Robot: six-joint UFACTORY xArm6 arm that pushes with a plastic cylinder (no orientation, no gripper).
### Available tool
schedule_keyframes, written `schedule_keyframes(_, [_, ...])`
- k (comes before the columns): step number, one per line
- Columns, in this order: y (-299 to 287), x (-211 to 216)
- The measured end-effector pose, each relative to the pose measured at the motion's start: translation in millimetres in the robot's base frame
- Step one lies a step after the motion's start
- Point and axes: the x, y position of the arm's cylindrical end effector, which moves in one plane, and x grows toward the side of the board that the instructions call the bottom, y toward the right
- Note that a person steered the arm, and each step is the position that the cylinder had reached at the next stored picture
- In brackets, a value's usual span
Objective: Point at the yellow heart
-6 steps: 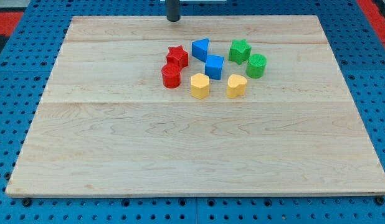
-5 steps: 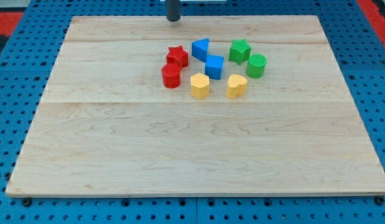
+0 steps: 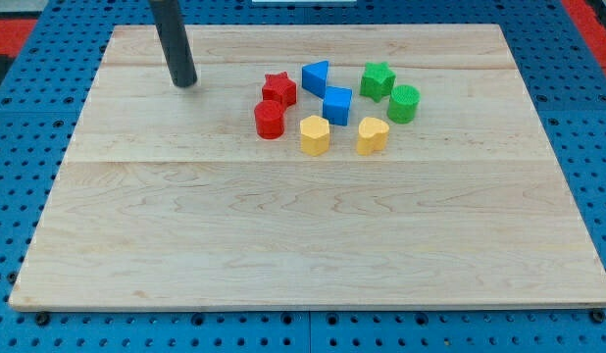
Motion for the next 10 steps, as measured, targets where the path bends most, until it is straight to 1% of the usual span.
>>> schedule_keyframes(1, [30,76])
schedule_keyframes(2, [88,136])
schedule_keyframes(3, [161,132])
schedule_keyframes(4, [226,107])
schedule_keyframes(5, [258,104])
schedule_keyframes(10, [241,91])
